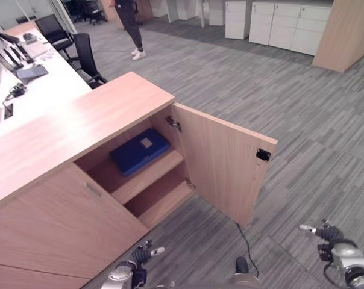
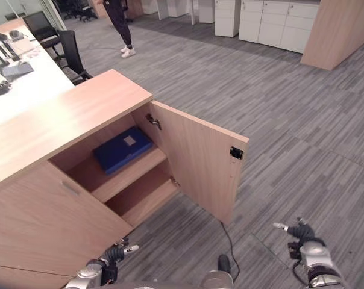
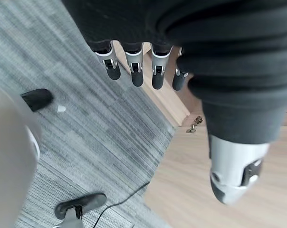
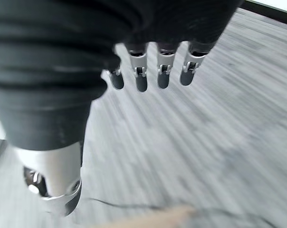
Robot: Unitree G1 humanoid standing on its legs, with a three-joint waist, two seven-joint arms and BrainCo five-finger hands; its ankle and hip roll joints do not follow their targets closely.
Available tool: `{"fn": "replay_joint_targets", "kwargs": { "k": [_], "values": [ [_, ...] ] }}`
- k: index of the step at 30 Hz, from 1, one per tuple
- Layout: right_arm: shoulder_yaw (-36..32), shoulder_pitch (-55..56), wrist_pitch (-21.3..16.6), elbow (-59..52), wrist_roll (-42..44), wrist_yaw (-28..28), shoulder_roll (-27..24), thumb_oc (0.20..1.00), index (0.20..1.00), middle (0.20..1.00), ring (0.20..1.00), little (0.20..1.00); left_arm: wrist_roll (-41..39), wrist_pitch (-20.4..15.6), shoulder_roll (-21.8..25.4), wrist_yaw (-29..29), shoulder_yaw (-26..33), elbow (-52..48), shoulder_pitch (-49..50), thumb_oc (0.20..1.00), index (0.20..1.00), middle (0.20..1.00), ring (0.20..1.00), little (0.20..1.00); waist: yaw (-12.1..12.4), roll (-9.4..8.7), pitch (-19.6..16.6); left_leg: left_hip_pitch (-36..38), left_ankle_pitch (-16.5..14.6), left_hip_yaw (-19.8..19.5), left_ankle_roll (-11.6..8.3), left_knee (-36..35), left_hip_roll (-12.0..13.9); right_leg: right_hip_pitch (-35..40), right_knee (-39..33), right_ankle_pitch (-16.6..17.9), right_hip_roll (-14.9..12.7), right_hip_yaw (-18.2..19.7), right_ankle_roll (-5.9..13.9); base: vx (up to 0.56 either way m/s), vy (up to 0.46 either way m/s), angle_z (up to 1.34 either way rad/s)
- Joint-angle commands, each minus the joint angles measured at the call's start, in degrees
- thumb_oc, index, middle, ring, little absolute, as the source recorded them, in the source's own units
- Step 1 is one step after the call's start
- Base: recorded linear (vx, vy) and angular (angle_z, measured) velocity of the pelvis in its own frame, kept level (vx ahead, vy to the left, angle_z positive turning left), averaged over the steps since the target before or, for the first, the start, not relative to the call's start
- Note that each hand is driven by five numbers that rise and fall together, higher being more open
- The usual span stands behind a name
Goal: Put the empty folder in the office cabinet
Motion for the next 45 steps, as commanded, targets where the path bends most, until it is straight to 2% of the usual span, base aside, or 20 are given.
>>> {"fn": "replay_joint_targets", "kwargs": {
  "k": [1, 6, 10, 17, 26, 39, 42, 44, 45],
  "values": [
    [-0.1, -2.7, -3.2, -2.0, 2.5, -0.2, 2.1, 1.0, 1.0, 1.0, 1.0, 1.0, 2.7, -1.1, 3.4, -0.4, -0.1, -0.8, 0.8, 1.0, 1.0, 1.0, 1.0, 1.0, -0.1, -4.58, -1.3, 4.0, 1.7, 0.2, -0.34, -0.9, -3.7, 17.0, -18.2, -2.6, -3.3, -0.9, 3.45, 0.02, 0.009, 0.27],
    [2.7, -7.9, -3.1, -3.3, 1.9, -0.3, 1.3, 1.0, 1.0, 1.0, 1.0, 1.0, 3.9, -1.1, 4.5, -0.5, -0.5, 0.2, 1.7, 1.0, 1.0, 1.0, 1.0, 1.0, 1.2, -4.76, -1.8, 4.9, 1.5, 0.0, -0.05, -2.6, -4.0, 17.5, -17.9, -2.5, -3.2, -1.5, 3.58, 0.01, 0.017, 0.18],
    [5.1, -10.3, -3.1, -4.5, 1.4, -0.2, 2.5, 1.0, 1.0, 1.0, 1.0, 1.0, 3.9, -0.8, 4.8, -0.3, -0.4, 1.1, 2.0, 1.0, 1.0, 1.0, 1.0, 1.0, 2.0, -5.1, -1.9, 5.1, 1.4, -0.3, 0.1, -2.9, -4.2, 17.8, -17.8, -2.3, -3.3, -1.8, 3.62, 0.01, 0.017, 0.09],
    [9.5, -13.7, -2.4, -8.0, 1.3, -0.4, 9.1, 1.0, 1.0, 1.0, 1.0, 1.0, 4.0, -0.6, 4.7, 0.6, -0.5, 1.7, 2.3, 1.0, 1.0, 1.0, 1.0, 1.0, 4.0, -5.61, -2.3, 4.7, 1.2, -1.7, 0.62, -3.7, -4.9, 18.3, -17.6, -2.3, -3.7, -2.9, 3.72, 0.0, 0.03, 0.09],
    [12.9, -17.9, -2.0, -6.1, 1.3, -0.8, 14.0, 1.0, 1.0, 1.0, 1.0, 1.0, 3.7, -0.6, 5.2, 1.2, -1.3, 0.7, 2.5, 1.0, 1.0, 1.0, 1.0, 1.0, 6.4, -5.97, -2.9, 3.9, 0.7, -3.8, 1.13, -4.1, -5.8, 18.7, -17.7, -2.1, -4.4, -4.5, 3.99, 0.0, 0.021, 0.07],
    [11.9, -24.5, -1.8, 0.1, 4.1, -1.5, 13.1, 1.0, 1.0, 1.0, 1.0, 1.0, 4.3, -0.8, 6.4, 0.8, -3.3, -1.2, 3.2, 1.0, 1.0, 1.0, 1.0, 1.0, 8.1, -6.25, -3.1, 3.1, 0.4, -4.9, 1.64, -4.4, -6.9, 18.7, -17.8, -1.5, -5.3, -5.5, 4.69, 0.0, 0.013, 0.04],
    [12.7, -24.0, -2.0, -2.5, 4.2, -1.5, 14.3, 1.0, 1.0, 1.0, 1.0, 1.0, 4.6, -0.7, 6.3, 1.1, -3.2, -0.9, 3.0, 1.0, 1.0, 1.0, 1.0, 1.0, 8.0, -6.31, -3.0, 2.8, 0.4, -5.3, 1.72, -4.4, -7.2, 18.6, -17.8, -1.5, -5.6, -5.6, 4.72, -0.01, 0.011, 0.03],
    [15.5, -21.5, -2.5, -9.8, 3.0, -0.8, 16.9, 1.0, 1.0, 1.0, 1.0, 1.0, 4.8, -0.7, 5.9, 1.8, -2.4, -0.1, 2.6, 1.0, 1.0, 1.0, 1.0, 1.0, 7.9, -6.49, -2.8, 2.6, 0.3, -5.6, 1.8, -4.4, -7.3, 18.6, -17.6, -1.5, -5.8, -5.7, 4.64, -0.01, 0.009, 0.02],
    [15.5, -21.4, -2.4, -10.0, 2.9, -0.9, 16.9, 1.0, 1.0, 1.0, 1.0, 1.0, 4.8, -0.7, 5.9, 1.8, -2.3, -0.1, 2.6, 1.0, 1.0, 1.0, 1.0, 1.0, 7.9, -6.49, -2.9, 2.6, 0.3, -5.6, 1.8, -4.4, -7.3, 18.6, -17.6, -1.5, -5.8, -5.7, 4.65, 0.0, 0.009, 0.03]
  ]
}}
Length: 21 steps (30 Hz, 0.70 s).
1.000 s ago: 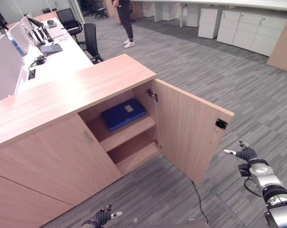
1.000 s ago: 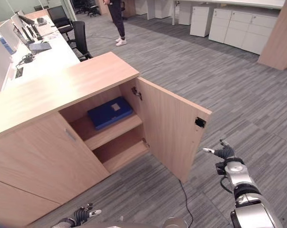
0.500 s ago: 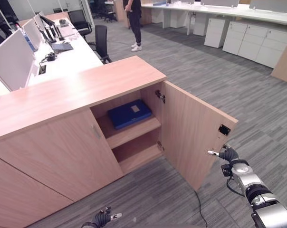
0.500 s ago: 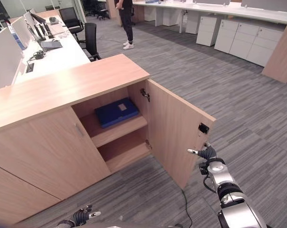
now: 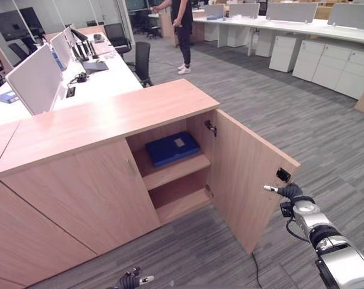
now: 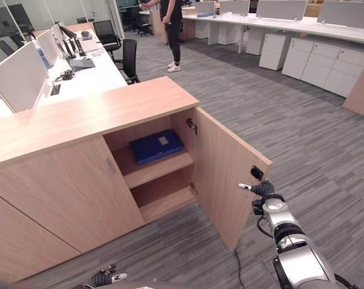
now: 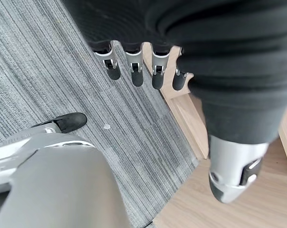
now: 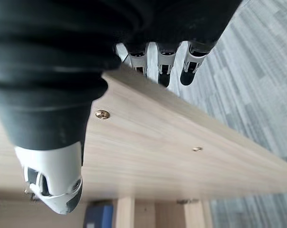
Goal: Put the empty folder in the office cabinet
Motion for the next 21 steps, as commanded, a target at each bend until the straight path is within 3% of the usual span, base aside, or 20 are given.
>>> {"fn": "replay_joint_targets", "kwargs": {
  "k": [1, 8, 18, 21],
  "values": [
    [4.1, -8.2, -4.6, -5.9, 0.7, 2.0, 7.3, 1.0, 1.0, 1.0, 1.0, 1.0, 1.1, -1.3, 2.9, 1.1, -1.7, 0.4, -4.9, 1.0, 1.0, 1.0, 1.0, 1.0, 1.8, -4.97, 3.2, -1.5, -2.0, -1.7, -0.37, 1.1, -1.6, 3.4, 1.2, -8.4, -3.6, -1.3, 2.22, 0.0, -0.002, 0.07],
    [10.6, -1.8, -6.1, -20.4, -2.5, 4.7, 12.9, 1.0, 1.0, 1.0, 1.0, 1.0, 2.6, -1.3, 2.1, 2.6, 0.2, 2.0, -5.1, 1.0, 1.0, 1.0, 1.0, 1.0, 2.3, -5.02, 3.4, -2.3, -1.7, -3.6, -0.72, 1.3, -1.4, 3.9, 1.3, -9.1, -3.5, -2.3, 1.81, 0.0, -0.013, 0.11],
    [15.1, -6.8, -6.5, -22.5, -1.7, 4.7, 15.5, 1.0, 1.0, 1.0, 1.0, 1.0, 2.8, -1.1, 3.1, 3.7, 1.1, 4.1, -4.8, 1.0, 1.0, 1.0, 1.0, 1.0, 6.7, -4.72, 4.7, -6.2, 0.5, -8.3, -2.74, 2.6, 0.0, 4.8, 0.6, -10.5, -2.1, -6.0, 0.91, -0.02, -0.051, 0.34],
    [14.2, -9.7, -6.9, -22.0, -0.1, 3.8, 14.6, 1.0, 1.0, 1.0, 1.0, 1.0, 2.4, -1.1, 3.4, 4.0, 1.6, 4.8, -5.0, 1.0, 1.0, 1.0, 1.0, 1.0, 8.0, -5.3, 6.3, -11.9, -0.5, -8.9, -4.06, 10.6, 0.4, 5.0, 0.5, -11.2, -2.3, -7.4, 0.18, -0.05, -0.037, 0.38]
  ]
}}
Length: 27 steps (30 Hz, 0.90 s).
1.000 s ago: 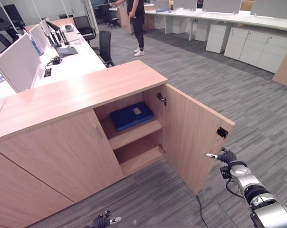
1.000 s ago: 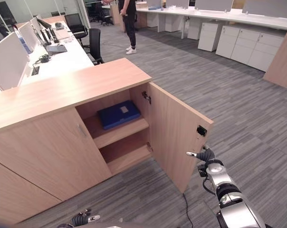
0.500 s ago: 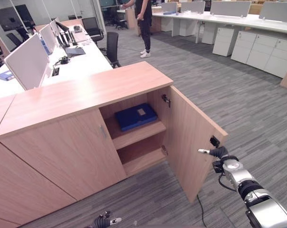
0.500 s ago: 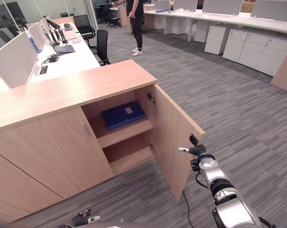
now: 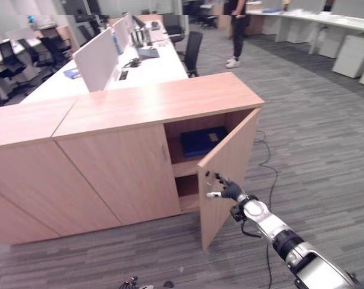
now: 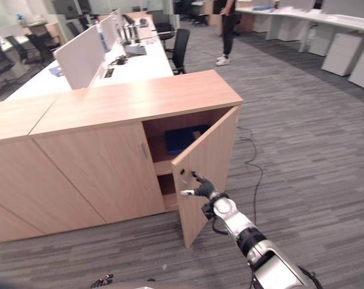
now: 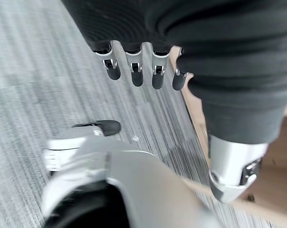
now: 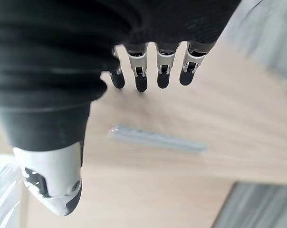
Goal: Put the empty folder in the office cabinet
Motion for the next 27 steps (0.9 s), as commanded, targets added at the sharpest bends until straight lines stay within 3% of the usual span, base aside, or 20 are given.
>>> {"fn": "replay_joint_targets", "kwargs": {
  "k": [1, 2, 4, 6, 8, 10, 11, 13, 14, 15, 16, 18, 19, 20, 22, 24, 27],
  "values": [
    [-1.6, -10.5, -4.7, -1.7, 2.2, -0.5, 4.3, 1.0, 1.0, 1.0, 1.0, 1.0, 0.2, -1.1, 5.2, 0.8, -0.6, 1.0, -5.8, 1.0, 1.0, 1.0, 1.0, 1.0, 1.3, -6.6, 6.3, -3.1, -2.2, 1.4, -5.98, 7.1, -0.1, 4.3, 0.5, -10.3, -3.1, 1.6, 1.32, -0.03, 0.004, 0.26],
    [-2.4, -11.2, -4.7, -1.4, 2.4, -1.0, 3.2, 1.0, 1.0, 1.0, 1.0, 1.0, 0.2, -1.0, 5.1, 0.9, -0.7, 1.0, -5.9, 1.0, 1.0, 1.0, 1.0, 1.0, 1.7, -6.76, 6.8, -4.6, -1.7, 3.0, -6.44, 9.0, 0.3, 4.9, 0.5, -10.7, -3.4, 0.6, 1.24, -0.02, 0.071, 0.38],
    [-6.5, -13.2, -4.2, 0.9, 3.9, -2.8, -2.1, 1.0, 1.0, 1.0, 1.0, 1.0, 1.1, -0.4, 4.6, 0.2, -1.3, 1.0, -6.6, 1.0, 1.0, 1.0, 1.0, 1.0, 1.5, -6.75, 7.4, -9.9, 2.1, 14.2, -5.15, 12.0, 3.5, 6.7, 0.5, -12.1, -3.5, -3.3, 1.55, 0.01, 0.09, 0.73],
    [-8.1, -15.8, -3.5, 3.8, 4.5, -3.4, -4.0, 1.0, 1.0, 1.0, 1.0, 1.0, 1.8, -0.2, 5.0, -0.7, -1.6, 1.0, -5.1, 1.0, 1.0, 1.0, 1.0, 1.0, 2.1, -7.19, 6.7, -11.0, 1.9, 18.1, -4.34, 12.4, 4.4, 7.2, 0.5, -12.5, -3.4, -3.8, 1.83, 0.09, 0.093, 1.42],
    [-9.2, -16.2, -3.3, 4.6, 4.7, -3.7, -4.3, 1.0, 1.0, 1.0, 1.0, 1.0, 2.3, -0.1, 5.3, -1.2, -1.8, 1.2, -4.7, 1.0, 1.0, 1.0, 1.0, 1.0, 2.4, -7.37, 6.3, -10.3, 1.1, 18.1, -3.73, 11.6, 4.0, 7.7, 0.5, -12.3, -3.4, -4.3, 1.78, 0.15, 0.098, 0.83],
    [-13.4, -19.2, -3.7, 9.4, 6.3, -4.9, -7.3, 1.0, 1.0, 1.0, 1.0, 1.0, 3.4, 0.0, 6.9, -2.1, -2.1, 1.1, -4.3, 1.0, 1.0, 1.0, 1.0, 1.0, 3.6, -8.99, 6.3, -9.9, -1.0, 17.3, -1.22, 11.2, 1.8, 6.3, 8.4, -13.2, -5.6, -5.3, 2.3, 0.19, 0.133, 0.16],
    [-14.3, -20.0, -3.6, 10.6, 6.9, -5.3, -8.0, 1.0, 1.0, 1.0, 1.0, 1.0, 3.4, 0.1, 7.6, -2.4, -2.3, 0.6, -4.3, 1.0, 1.0, 1.0, 1.0, 1.0, 3.4, -9.39, 6.8, -9.0, -3.0, 16.4, -1.16, 11.1, 1.2, 4.4, 13.1, -13.9, -6.6, -4.2, 3.04, 0.07, 0.115, 0.14],
    [-15.9, -23.8, -3.6, 14.5, 7.9, -5.8, -10.3, 1.0, 1.0, 1.0, 1.0, 1.0, 3.3, -0.2, 9.5, -2.6, -2.1, 0.0, -5.0, 1.0, 1.0, 1.0, 1.0, 1.0, 3.0, -9.15, 8.6, -8.4, -4.7, 17.2, 1.42, 11.7, 0.5, -2.0, 24.0, -9.8, -10.3, -3.3, 5.35, 0.03, 0.134, 0.26],
    [-15.8, -24.0, -3.7, 14.7, 7.9, -5.8, -10.3, 1.0, 1.0, 1.0, 1.0, 1.0, 3.3, -0.1, 9.5, -2.6, -2.0, 0.0, -5.1, 1.0, 1.0, 1.0, 1.0, 1.0, 3.1, -9.31, 8.6, -8.5, -4.8, 17.4, 1.54, 11.8, 0.3, -2.3, 24.4, -9.9, -10.6, -3.0, 5.49, 0.02, 0.141, 0.21],
    [-17.1, -28.0, -3.7, 17.5, 9.8, -6.3, -12.1, 1.0, 1.0, 1.0, 1.0, 1.0, 2.3, -0.4, 11.4, -2.4, -1.9, -0.8, -6.1, 1.0, 1.0, 1.0, 1.0, 1.0, 2.6, -7.66, 10.9, -8.1, -5.9, 16.2, 2.78, 12.6, 0.7, -9.3, 35.8, -5.7, -12.0, 0.6, 7.35, 0.03, 0.081, 0.15],
    [-17.4, -28.5, -3.7, 18.8, 10.2, -6.3, -13.1, 1.0, 1.0, 1.0, 1.0, 1.0, 2.2, -0.5, 12.0, -2.1, -2.1, -0.8, -6.8, 1.0, 1.0, 1.0, 1.0, 1.0, 2.4, -7.16, 11.4, -8.0, -6.0, 15.4, 2.88, 12.5, 1.1, -10.7, 37.2, -5.8, -11.4, 1.8, 7.35, 0.11, 0.074, 0.04],
    [-18.0, -29.1, -3.7, 21.1, 11.1, -6.5, -16.0, 1.0, 1.0, 1.0, 1.0, 1.0, 0.5, -0.7, 12.2, -1.9, -2.2, -1.2, -8.2, 1.0, 1.0, 1.0, 1.0, 1.0, 1.5, -6.75, 12.1, -6.9, -6.5, 12.8, 2.39, 11.4, 0.0, -12.2, 33.8, -8.2, -10.3, 5.2, 7.35, 0.18, -0.012, 0.26],
    [-18.0, -29.2, -3.8, 21.1, 11.1, -6.5, -16.0, 1.0, 1.0, 1.0, 1.0, 1.0, 0.5, -0.7, 12.2, -1.9, -2.2, -1.2, -8.3, 1.0, 1.0, 1.0, 1.0, 1.0, 1.5, -6.59, 12.0, -7.0, -6.3, 12.7, 2.4, 11.2, 0.1, -12.1, 33.4, -7.9, -10.1, 5.0, 7.35, 0.28, -0.142, 0.53],
    [-19.0, -28.6, -3.8, 22.8, 13.1, -6.7, -18.4, 1.0, 1.0, 1.0, 1.0, 1.0, -1.2, -1.1, 12.4, -1.9, -2.4, -1.2, -9.3, 1.0, 1.0, 1.0, 1.0, 1.0, 0.4, -6.98, 12.0, -6.0, -7.0, 9.9, 0.84, 10.1, -1.6, -10.5, 21.2, -9.9, -10.5, 6.6, 6.4, 0.28, -0.195, 0.59],
    [-19.7, -27.5, -3.5, 23.5, 13.9, -6.4, -21.4, 1.0, 1.0, 1.0, 1.0, 1.0, -0.7, -1.4, 13.2, -1.7, -2.4, -0.7, -9.8, 1.0, 1.0, 1.0, 1.0, 1.0, -0.9, -7.95, 11.0, -5.3, -6.9, 8.0, -0.3, 8.3, -2.9, -8.1, 9.7, -7.9, -11.0, 8.5, 6.46, 0.26, -0.173, 0.79],
    [-20.5, -27.5, -3.5, 24.7, 14.1, -6.2, -23.0, 1.0, 1.0, 1.0, 1.0, 1.0, 0.2, -1.5, 12.9, -2.1, -2.4, -0.2, -9.3, 1.0, 1.0, 1.0, 1.0, 1.0, -1.1, -8.71, 9.5, -4.1, -7.2, 8.0, -0.49, 7.2, -3.7, -6.2, 7.4, -6.1, -10.8, 8.7, 6.63, 0.18, -0.101, 1.13],
    [-19.9, -28.9, -3.2, 27.8, 13.6, -5.8, -25.4, 1.0, 1.0, 1.0, 1.0, 1.0, -0.2, -1.8, 11.6, -1.7, -1.6, 0.3, -8.1, 1.0, 1.0, 1.0, 1.0, 1.0, -1.1, -8.16, 7.3, -3.2, -5.9, 7.1, -1.63, 4.9, -3.3, -3.1, 3.3, -4.0, -9.6, 7.2, 6.77, 0.19, -0.174, 0.63]
  ]
}}
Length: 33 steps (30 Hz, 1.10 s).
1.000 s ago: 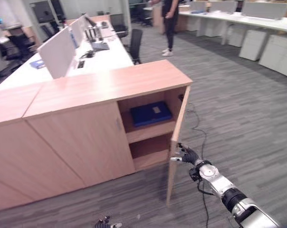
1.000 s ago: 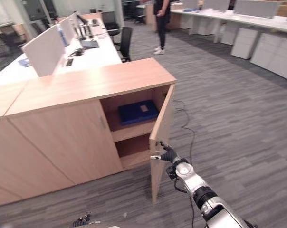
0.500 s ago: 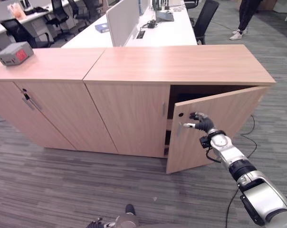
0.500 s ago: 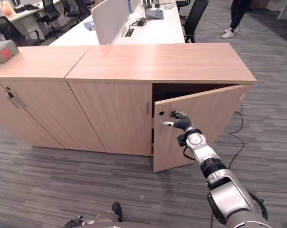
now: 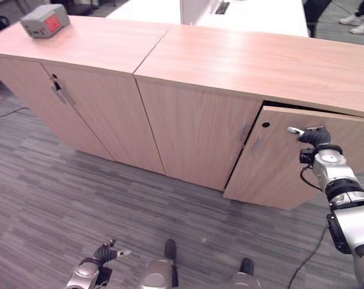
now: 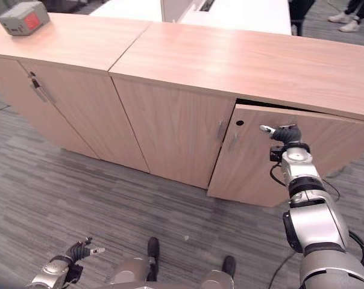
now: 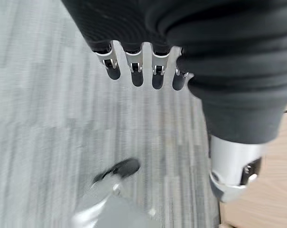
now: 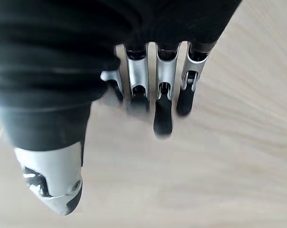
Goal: Put the empty folder in the office cabinet
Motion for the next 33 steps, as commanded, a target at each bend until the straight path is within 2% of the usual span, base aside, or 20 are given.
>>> {"fn": "replay_joint_targets", "kwargs": {
  "k": [1, 5, 12, 16, 19, 21, 24, 26, 30, 33],
  "values": [
    [0.7, -7.1, -3.3, 0.1, 2.3, -0.5, -4.9, 1.0, 1.0, 1.0, 1.0, 1.0, -0.1, -1.5, 1.8, 0.5, 0.4, 0.4, -1.7, 1.0, 1.0, 1.0, 1.0, 1.0, 1.5, -2.75, -2.0, 0.6, -7.7, -2.6, -3.16, 5.0, 3.4, 3.0, -0.3, -1.8, -0.2, -2.2, 1.12, 0.13, -0.089, 0.02],
    [1.2, -7.5, -3.1, 1.9, 1.8, -0.1, -5.7, 1.0, 1.0, 1.0, 1.0, 1.0, 0.4, -1.4, 0.6, 0.0, -0.5, 0.3, -0.3, 1.0, 1.0, 1.0, 1.0, 1.0, 1.7, -2.1, -2.8, 2.3, -7.1, -3.2, -4.09, 3.6, 4.3, 5.4, -2.1, -2.5, 1.1, -3.3, 0.6, 0.09, -0.072, -0.02],
    [1.8, -7.2, -2.7, 3.4, 1.0, 0.4, -5.3, 1.0, 1.0, 1.0, 1.0, 1.0, -0.4, -1.3, -0.1, -0.2, -1.5, -2.3, 0.7, 1.0, 1.0, 1.0, 1.0, 1.0, 1.5, -1.24, -3.3, 3.8, -6.4, -3.4, -4.58, 1.7, 4.8, 6.2, -2.6, -3.3, 2.0, -3.8, 0.27, 0.03, -0.03, 0.02],
    [0.9, -4.5, -3.5, 1.6, 2.1, 0.5, -2.8, 1.0, 1.0, 1.0, 1.0, 1.0, -0.8, -1.3, -1.1, 0.0, -1.5, -2.8, 1.3, 1.0, 1.0, 1.0, 1.0, 1.0, 0.9, -0.7, -3.5, 4.8, -6.2, -3.1, -4.66, 0.9, 5.1, 6.5, -2.8, -3.6, 2.4, -3.6, 0.03, 0.01, -0.006, 0.02],
    [-1.6, 2.4, -4.8, -5.9, 3.5, -0.5, 1.4, 1.0, 1.0, 1.0, 1.0, 1.0, -1.1, -1.3, -1.8, 0.5, -0.4, -2.6, 1.7, 1.0, 1.0, 1.0, 1.0, 1.0, -0.3, -0.47, -3.5, 5.4, -6.3, -2.6, -4.53, 0.5, 5.2, 6.5, -2.7, -3.7, 2.5, -2.9, -0.19, 0.0, 0.011, 0.0],
    [-3.4, 10.6, -6.2, -14.1, 3.8, -0.7, 6.1, 1.0, 1.0, 1.0, 1.0, 1.0, -1.3, -1.2, -2.7, 1.0, 1.4, -2.3, 1.8, 1.0, 1.0, 1.0, 1.0, 1.0, -1.4, -0.19, -3.2, 5.8, -6.4, -2.1, -4.38, 0.4, 5.3, 6.2, -2.6, -3.7, 2.5, -2.5, -0.32, 0.0, 0.015, -0.02],
    [-5.4, 24.6, -6.6, -25.8, -0.7, 0.2, 11.0, 1.0, 1.0, 1.0, 1.0, 1.0, -0.5, -1.1, -3.9, 1.5, 4.1, -1.6, 2.3, 1.0, 1.0, 1.0, 1.0, 1.0, -3.0, -0.29, -3.4, 6.4, -6.6, -1.5, -4.22, 0.0, 5.4, 5.9, -2.3, -3.8, 2.6, -1.8, -0.48, 0.01, 0.013, -0.03],
    [-6.2, 33.5, -6.1, -29.2, -3.8, 1.8, 13.7, 1.0, 1.0, 1.0, 1.0, 1.0, 0.8, -1.2, -4.6, 1.4, 5.1, -1.3, 2.6, 1.0, 1.0, 1.0, 1.0, 1.0, -3.7, -0.39, -3.6, 6.9, -6.7, -1.3, -4.17, -0.2, 5.5, 5.9, -2.2, -3.9, 2.5, -1.6, -0.55, 0.01, 0.018, -0.06],
    [-4.3, 45.8, -5.3, -28.0, -8.6, 4.9, 18.7, 1.0, 1.0, 1.0, 1.0, 1.0, 3.5, -1.1, -5.6, 1.0, 5.8, -0.1, 2.1, 1.0, 1.0, 1.0, 1.0, 1.0, -5.7, -0.65, -3.8, 7.7, -7.0, -0.6, -4.09, -0.4, 5.6, 5.5, -1.8, -3.8, 2.4, -0.9, -0.47, 0.0, 0.023, -0.11],
    [-1.8, 48.2, -4.3, -24.4, -11.3, 6.1, 20.4, 1.0, 1.0, 1.0, 1.0, 1.0, 4.3, -1.1, -5.7, 1.2, 5.8, 1.1, 1.3, 1.0, 1.0, 1.0, 1.0, 1.0, -6.6, -0.95, -4.0, 8.1, -7.2, 0.1, -4.03, -0.4, 5.6, 5.0, -1.3, -3.7, 2.2, 0.1, -0.46, -0.02, 0.03, -0.15]
  ]
}}
